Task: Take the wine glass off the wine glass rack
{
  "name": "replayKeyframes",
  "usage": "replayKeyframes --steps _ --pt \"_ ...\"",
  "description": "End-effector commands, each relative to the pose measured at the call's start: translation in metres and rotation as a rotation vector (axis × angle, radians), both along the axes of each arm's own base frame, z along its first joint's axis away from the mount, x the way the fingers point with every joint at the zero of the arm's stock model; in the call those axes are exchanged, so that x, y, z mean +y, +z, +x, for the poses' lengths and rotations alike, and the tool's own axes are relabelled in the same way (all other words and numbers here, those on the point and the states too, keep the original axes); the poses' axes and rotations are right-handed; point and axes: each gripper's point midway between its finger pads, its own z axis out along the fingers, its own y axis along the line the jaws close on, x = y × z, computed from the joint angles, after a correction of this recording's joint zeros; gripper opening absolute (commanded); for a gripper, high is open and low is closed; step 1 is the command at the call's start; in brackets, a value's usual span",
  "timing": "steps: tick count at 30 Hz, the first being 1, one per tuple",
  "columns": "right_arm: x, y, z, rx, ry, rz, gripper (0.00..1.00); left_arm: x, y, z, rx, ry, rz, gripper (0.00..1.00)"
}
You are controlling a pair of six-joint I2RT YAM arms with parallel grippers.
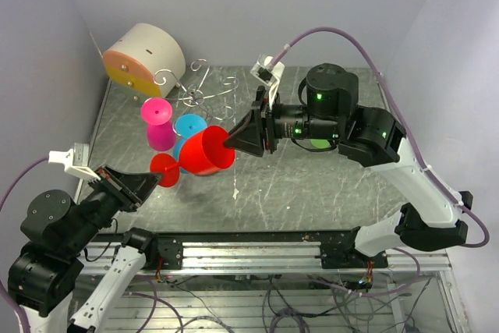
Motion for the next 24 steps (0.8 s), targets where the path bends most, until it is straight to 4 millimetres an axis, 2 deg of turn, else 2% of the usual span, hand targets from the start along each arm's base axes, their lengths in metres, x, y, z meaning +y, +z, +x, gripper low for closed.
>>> replayKeyframes --steps 1,6,8,9,11,13,16,19,24 --pt "0.005 -0.009 -0.008 0.038 0.048 -0.011 0.32 0.003 0.011 0.001 -0.046 0.005 0.020 0.07" --pt "0.013 -0.016 -0.006 0.049 0.057 -0.024 0.29 0.002 0.010 0.001 -0.042 0.003 0.021 0.07" --pt "0.015 -0.018 -0.004 0.055 0.050 -0.023 0.17 0.002 0.010 0.002 -0.043 0.004 0.022 0.07" --pt "0.016 -0.018 -0.002 0.057 0.040 -0.023 0.03 0.002 0.009 0.002 -0.040 0.003 0.025 0.07" --pt "0.015 -0.017 0.004 0.054 0.006 -0.031 0.00 0.001 0.009 0.003 -0.043 -0.001 0.026 0.07" --pt "0.010 -0.013 0.014 0.030 -0.056 -0.026 0.00 0.003 0.008 0.004 -0.039 0.007 0.036 0.14" --pt "-0.008 0.008 0.026 -0.027 -0.165 0.027 0.00 0.006 0.005 0.006 -0.031 0.029 0.055 0.34" --pt "-0.030 0.038 0.036 -0.077 -0.274 0.111 0.00 0.012 0.002 0.009 -0.024 0.061 0.068 0.48" --pt "-0.074 0.085 0.058 -0.164 -0.500 0.230 0.00 0.022 0.000 0.014 -0.020 0.122 0.087 0.55"
